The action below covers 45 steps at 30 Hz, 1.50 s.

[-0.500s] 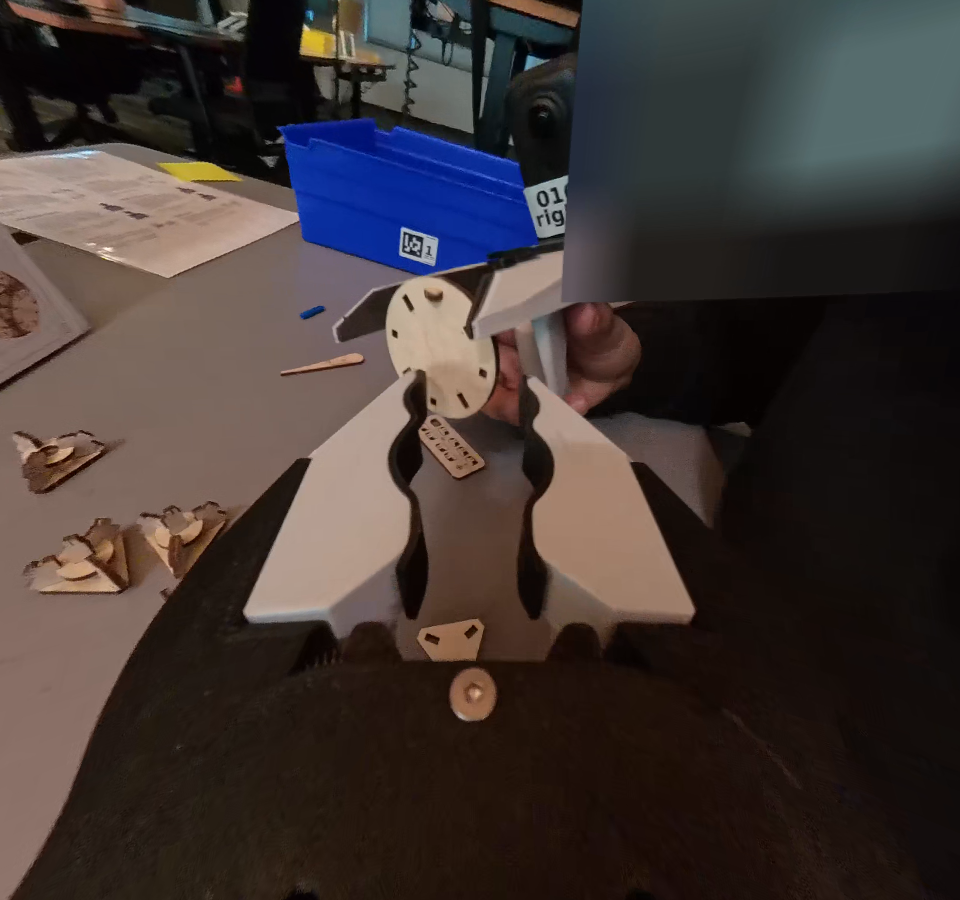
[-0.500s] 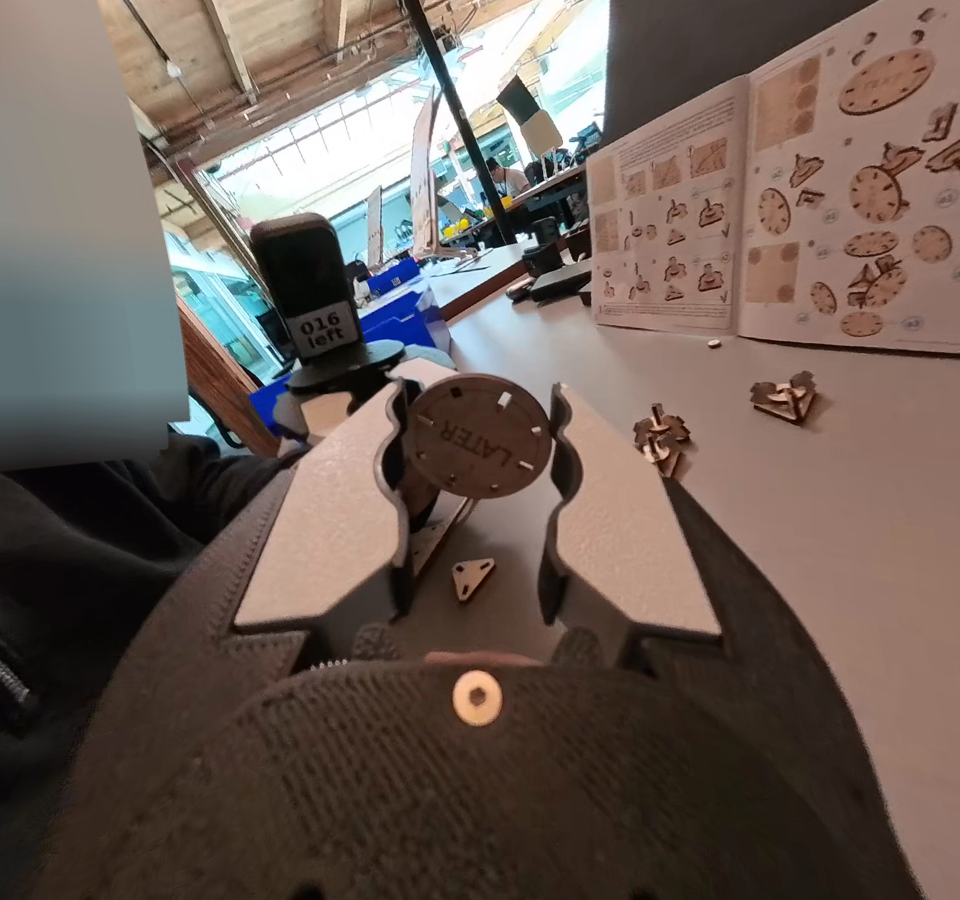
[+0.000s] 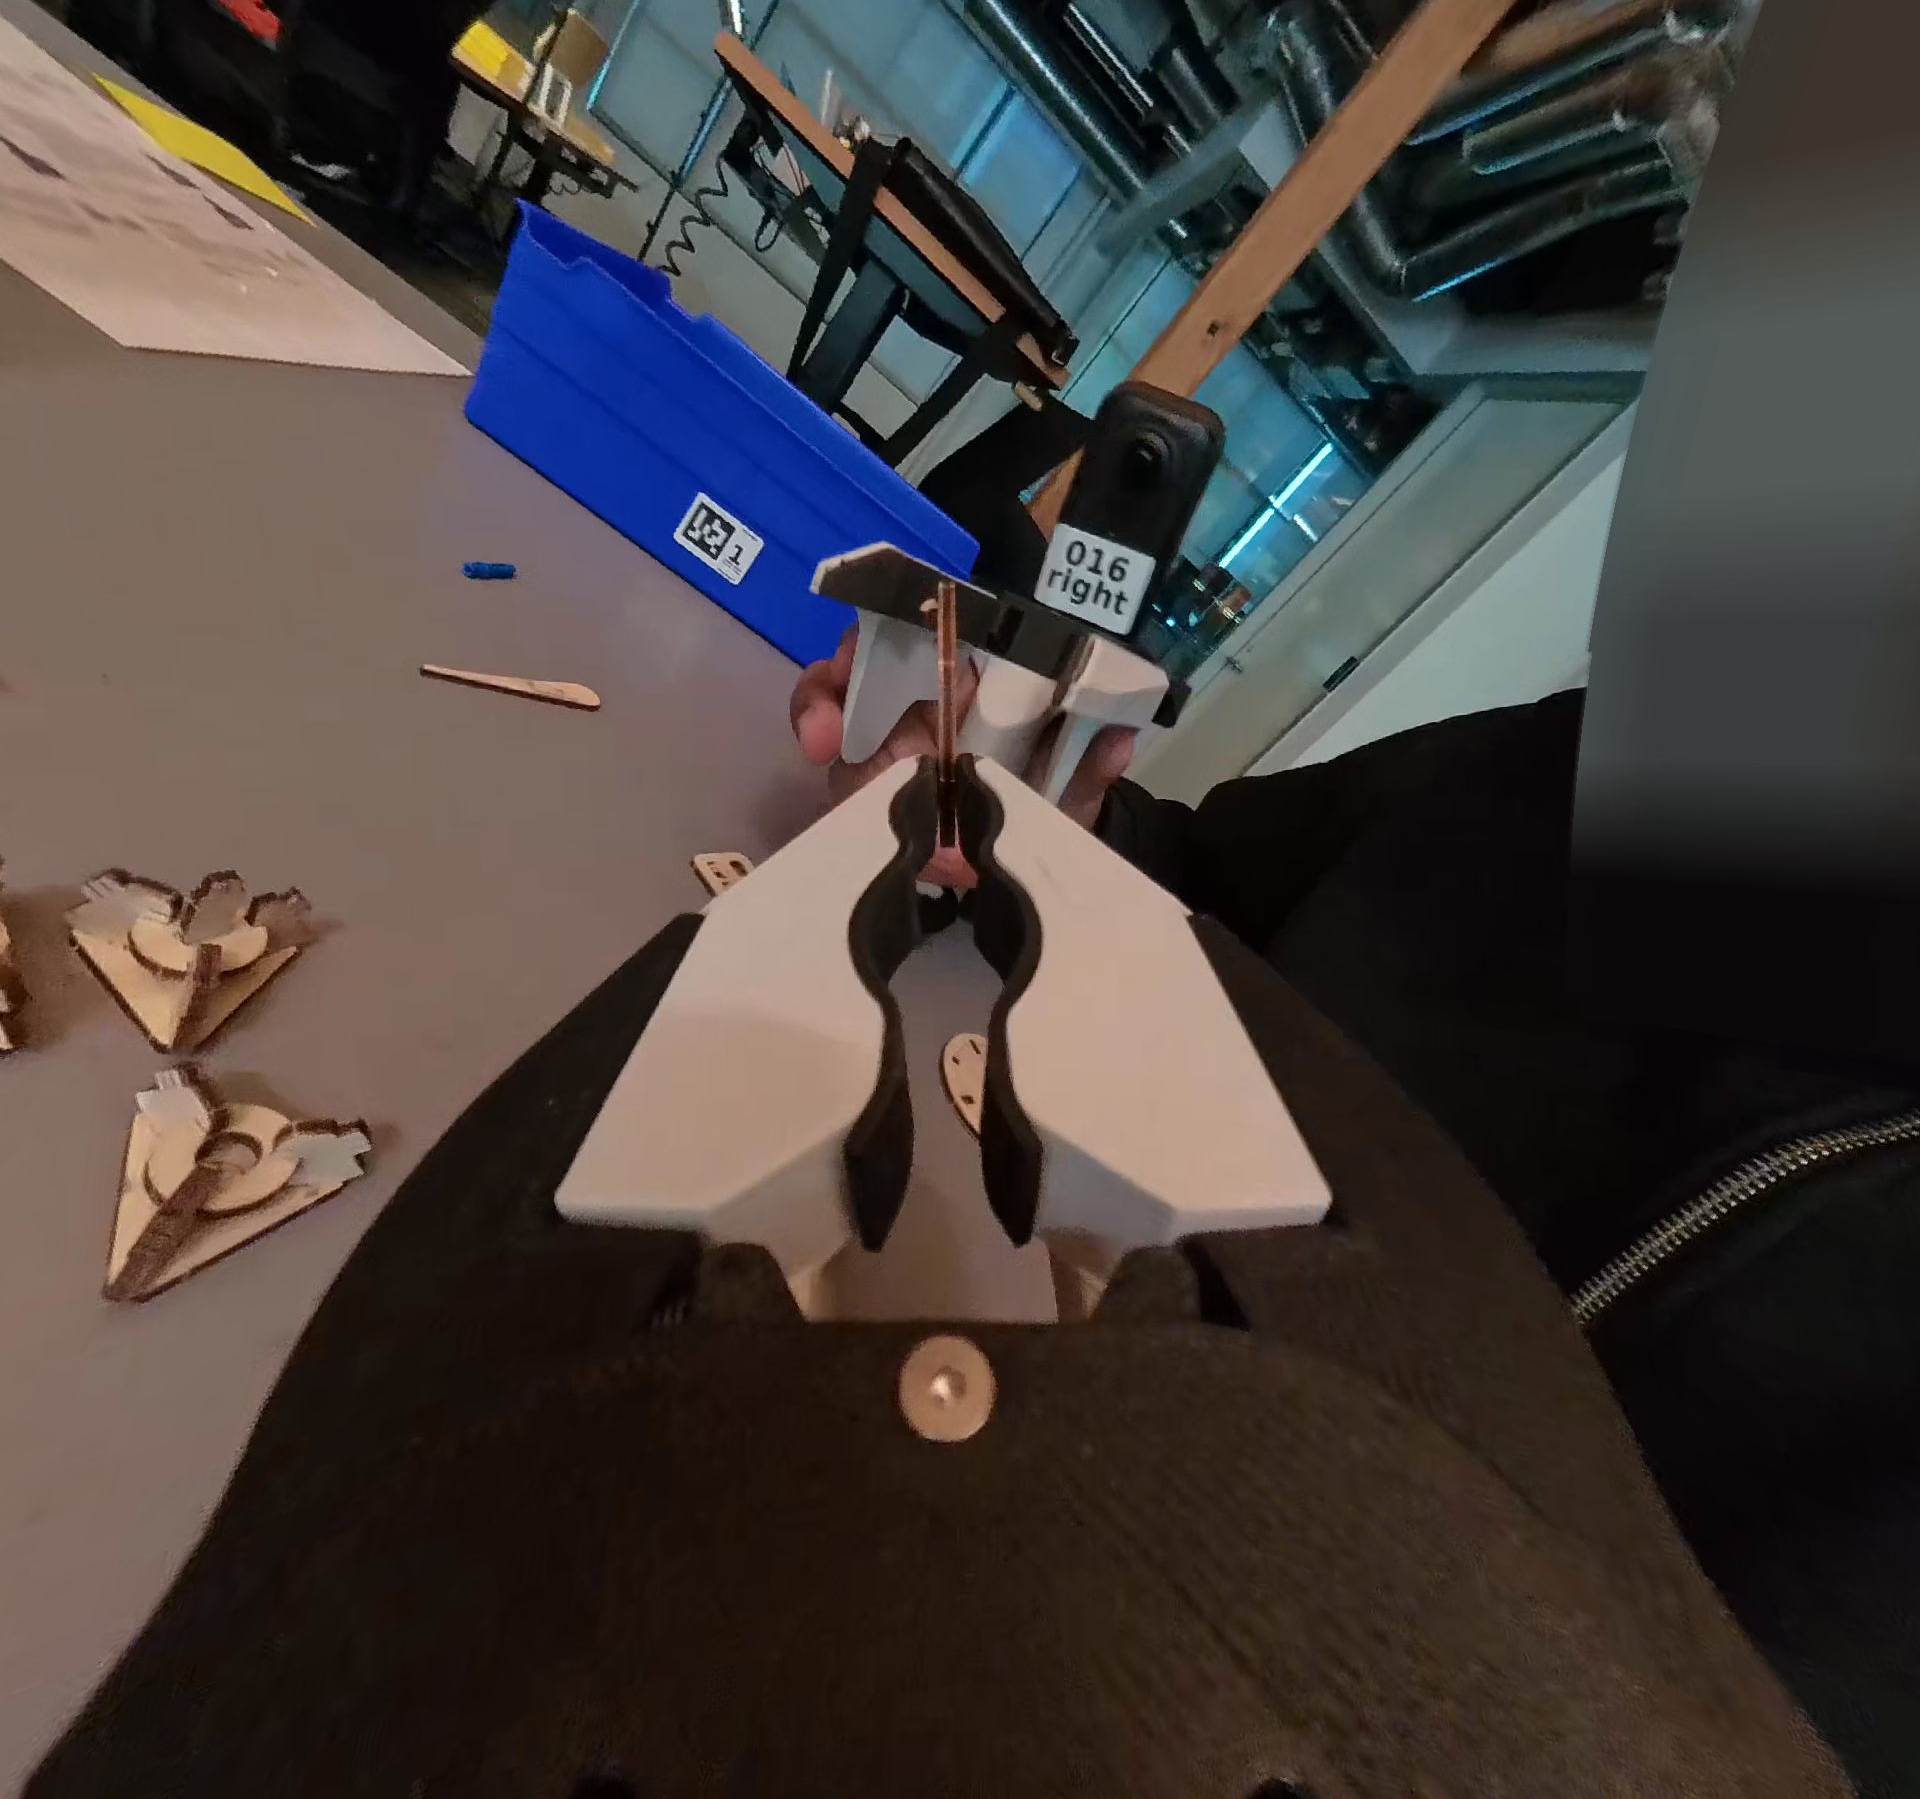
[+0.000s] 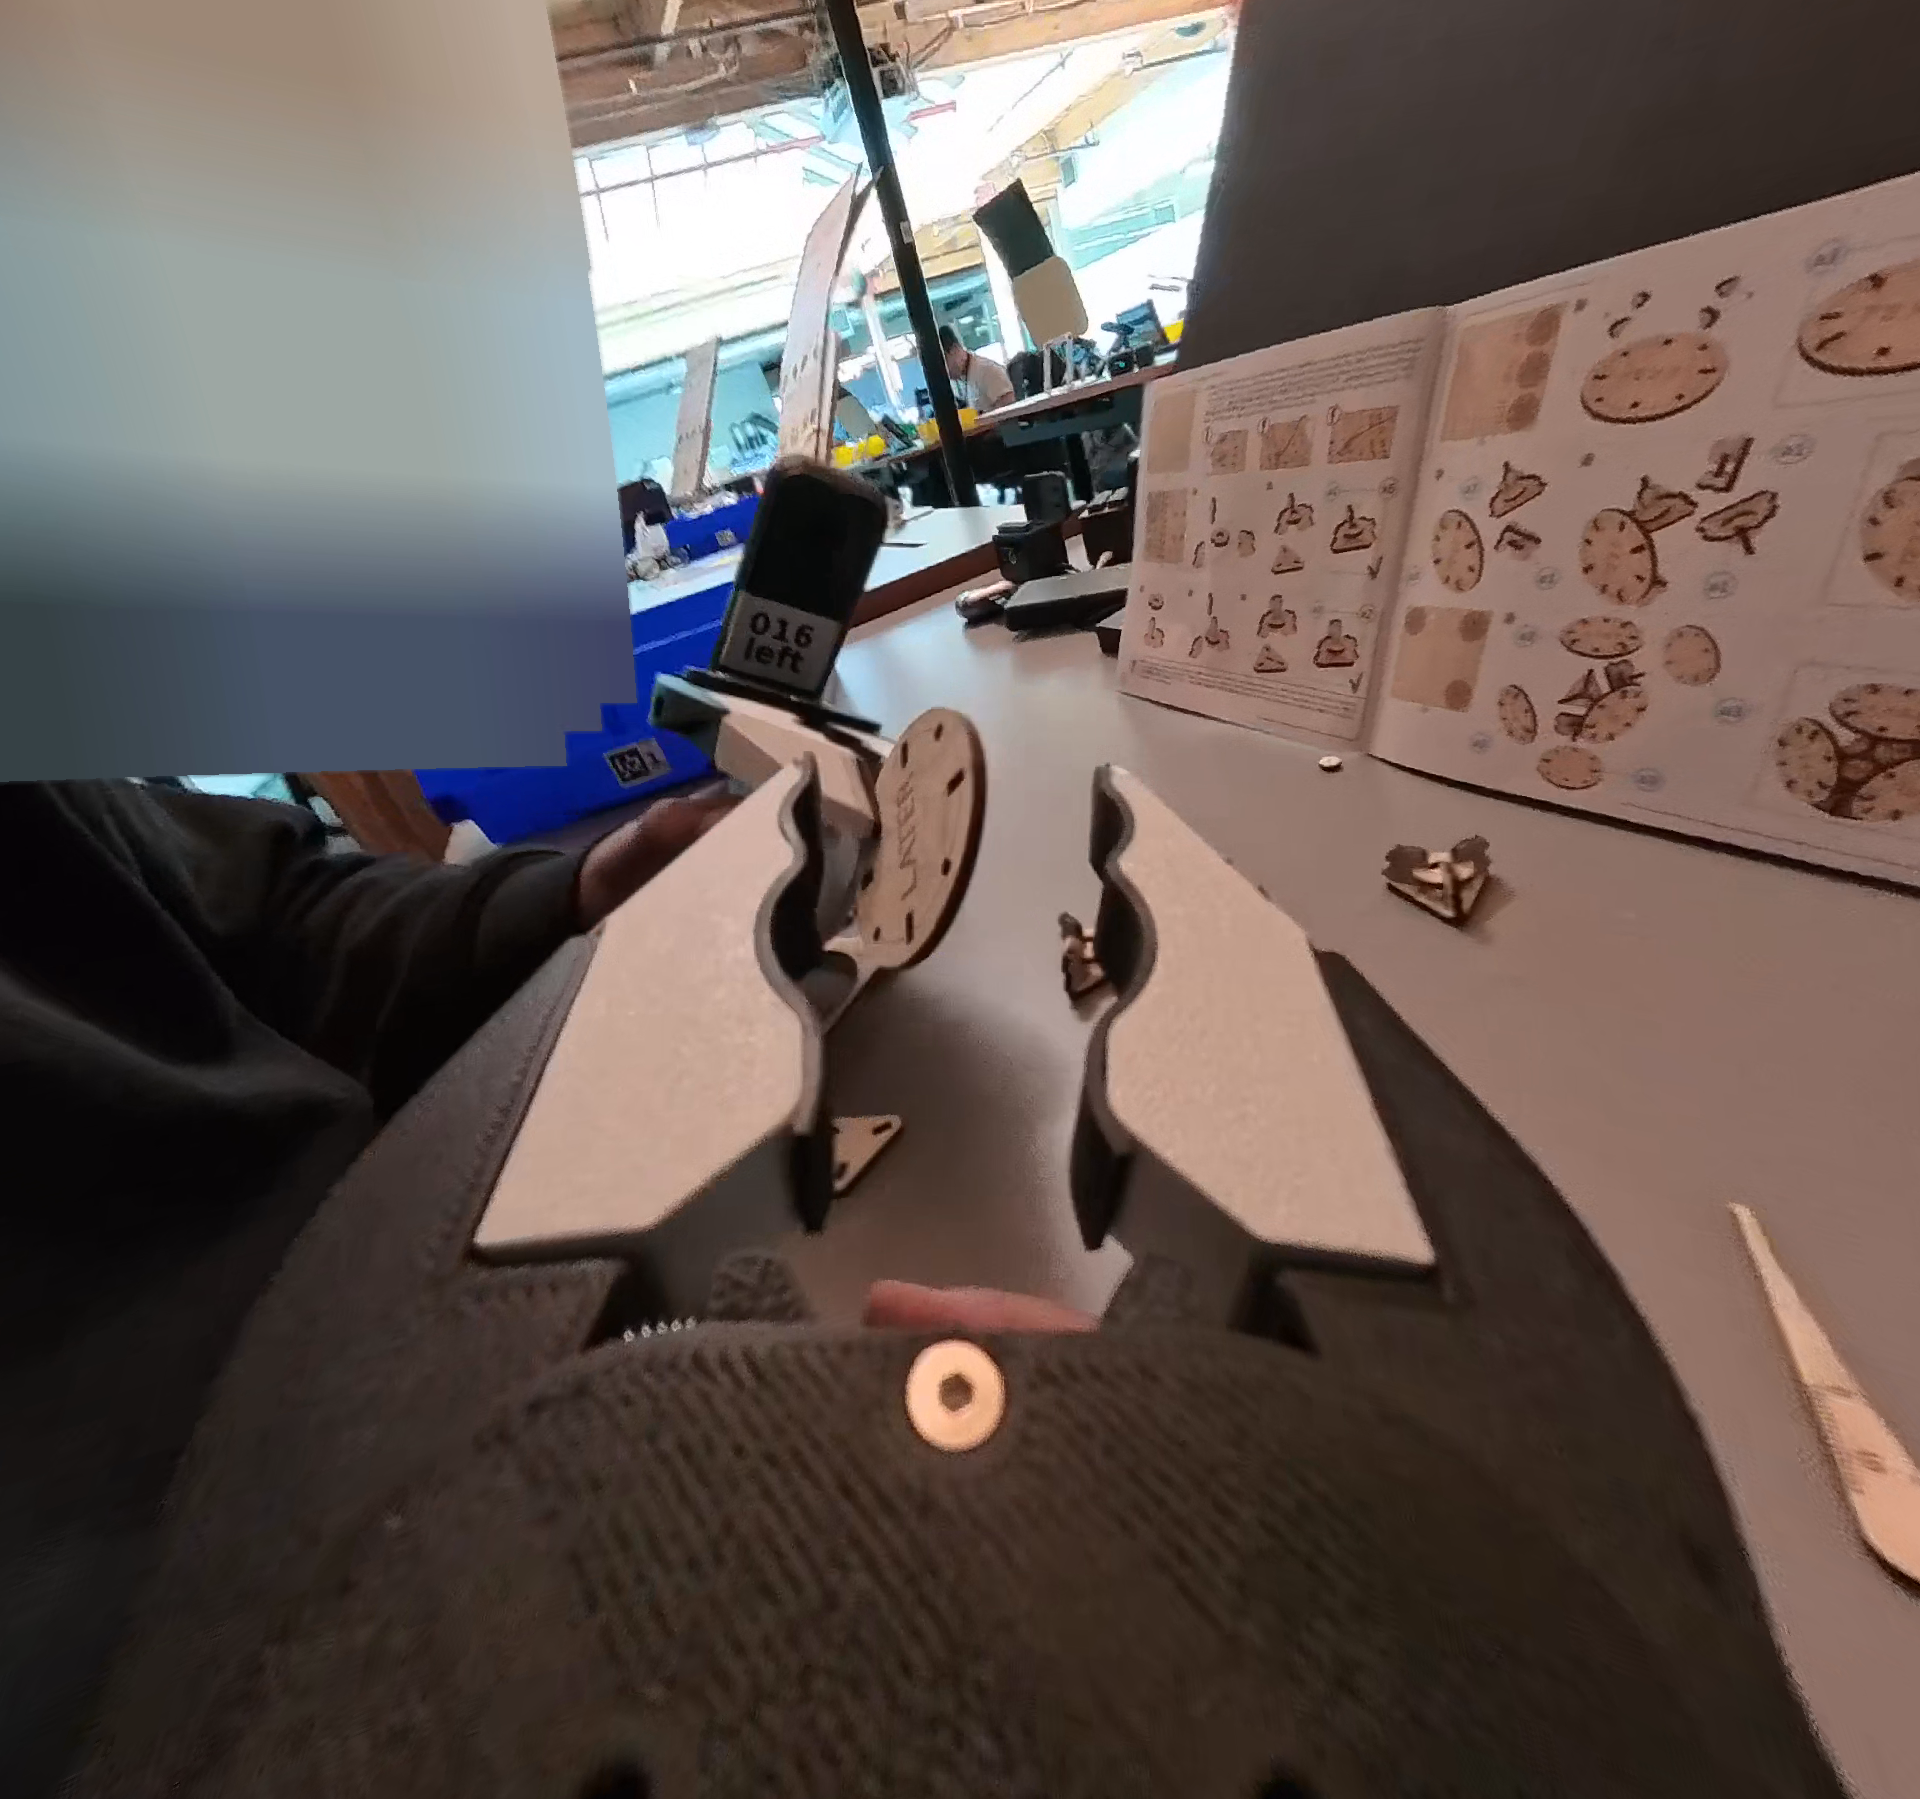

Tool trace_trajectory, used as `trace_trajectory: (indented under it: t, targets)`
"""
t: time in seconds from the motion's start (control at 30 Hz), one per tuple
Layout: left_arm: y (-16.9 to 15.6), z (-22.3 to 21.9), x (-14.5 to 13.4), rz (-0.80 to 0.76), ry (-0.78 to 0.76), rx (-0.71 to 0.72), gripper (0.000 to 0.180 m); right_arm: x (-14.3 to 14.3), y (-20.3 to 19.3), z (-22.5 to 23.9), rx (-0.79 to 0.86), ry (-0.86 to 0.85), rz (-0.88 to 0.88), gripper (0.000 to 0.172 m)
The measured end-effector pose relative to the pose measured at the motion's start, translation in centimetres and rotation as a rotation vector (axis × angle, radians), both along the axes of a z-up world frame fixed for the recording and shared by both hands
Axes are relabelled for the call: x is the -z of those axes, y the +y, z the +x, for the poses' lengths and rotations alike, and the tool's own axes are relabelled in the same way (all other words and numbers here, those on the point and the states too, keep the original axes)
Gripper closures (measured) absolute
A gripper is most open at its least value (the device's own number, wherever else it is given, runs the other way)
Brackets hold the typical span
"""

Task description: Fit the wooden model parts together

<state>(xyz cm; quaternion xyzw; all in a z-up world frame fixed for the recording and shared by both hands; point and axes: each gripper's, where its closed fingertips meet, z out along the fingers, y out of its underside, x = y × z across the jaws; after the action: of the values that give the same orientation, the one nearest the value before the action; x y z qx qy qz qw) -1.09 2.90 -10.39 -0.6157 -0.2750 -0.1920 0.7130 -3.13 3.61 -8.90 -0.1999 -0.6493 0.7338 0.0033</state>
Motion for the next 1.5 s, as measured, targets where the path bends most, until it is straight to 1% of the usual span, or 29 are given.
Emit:
trace_trajectory:
  t: [0.07, 0.17, 0.23, 0.33, 0.37, 0.4, 0.43, 0.53, 0.57, 0.6, 0.63, 0.67, 0.8, 0.83, 0.87, 0.93, 1.1, 1.2, 1.33, 1.5]
  targets:
    - [0.2, 0.2, 0.2, -0.002, -0.016, 0.02, 0.18, -0.3, 0.2, -0.1, -0.03, -0.064, -0.046, 0.128]
    - [0.5, 0.5, 0.3, 0.01, -0.041, 0.053, 0.18, -0.3, 0.1, 0.5, -0.141, -0.172, -0.101, 0.157]
    - [0.6, 0.7, 0.3, 0.022, -0.059, 0.071, 0.18, -0.1, 0.0, 0.7, -0.195, -0.246, -0.127, 0.158]
    - [0.8, 1.1, 0.3, 0.029, -0.074, 0.103, 0.18, -0.1, 0.1, 0.5, -0.209, -0.3, -0.166, 0.155]
    - [0.8, 1.2, 0.3, 0.027, -0.073, 0.11, 0.18, 0.0, 0.1, 0.6, -0.215, -0.307, -0.165, 0.158]
    - [0.9, 1.2, 0.4, 0.024, -0.069, 0.111, 0.18, -0.1, 0.0, 0.8, -0.228, -0.304, -0.164, 0.167]
    - [0.9, 1.3, 0.3, 0.021, -0.057, 0.111, 0.18, -0.2, 0.0, 0.9, -0.234, -0.297, -0.164, 0.168]
    - [0.9, 1.5, 0.1, 0.007, 0.021, 0.104, 0.18, -0.6, 0.1, 1.4, -0.236, -0.221, -0.14, 0.169]
    - [1.0, 1.5, -0.2, 0.008, 0.053, 0.091, 0.178, -0.7, 0.0, 1.8, -0.246, -0.18, -0.123, 0.169]
    - [1.0, 1.6, -0.5, 0.015, 0.08, 0.077, 0.166, -0.7, -0.2, 2.4, -0.26, -0.129, -0.098, 0.169]
    - [1.0, 1.7, -0.8, 0.022, 0.104, 0.074, 0.166, -0.7, -0.4, 3.0, -0.262, -0.07, -0.069, 0.168]
    - [0.9, 2.3, -1.2, 0.032, 0.135, 0.101, 0.179, -0.6, -0.6, 3.4, -0.247, -0.007, -0.047, 0.168]
    - [1.1, 3.7, -2.2, 0.009, 0.284, 0.11, 0.18, -1.5, -0.4, 4.9, -0.225, 0.207, -0.047, 0.166]
    - [1.1, 4.0, -2.4, 0.0, 0.331, 0.109, 0.18, -1.7, -0.4, 5.1, -0.222, 0.232, -0.049, 0.161]
    - [1.1, 4.4, -2.6, -0.004, 0.374, 0.109, 0.18, -1.9, -0.4, 5.3, -0.223, 0.247, -0.049, 0.155]
    - [1.2, 5.0, -2.9, -0.014, 0.438, 0.109, 0.18, -2.0, -0.4, 5.8, -0.239, 0.266, -0.052, 0.151]
    - [1.2, 5.5, -2.9, -0.054, 0.549, 0.091, 0.18, -2.0, -0.6, 6.8, -0.269, 0.339, -0.048, 0.164]
    - [1.2, 5.7, -2.9, -0.068, 0.567, 0.103, 0.18, -2.0, -0.6, 7.2, -0.269, 0.391, -0.033, 0.167]
    - [1.2, 6.0, -2.8, -0.077, 0.576, 0.12, 0.18, -2.1, -0.6, 7.5, -0.304, 0.352, -0.044, 0.168]
    - [1.2, 6.3, -2.6, -0.047, 0.515, 0.185, 0.178, -2.0, -0.6, 7.8, -0.344, 0.315, -0.046, 0.168]
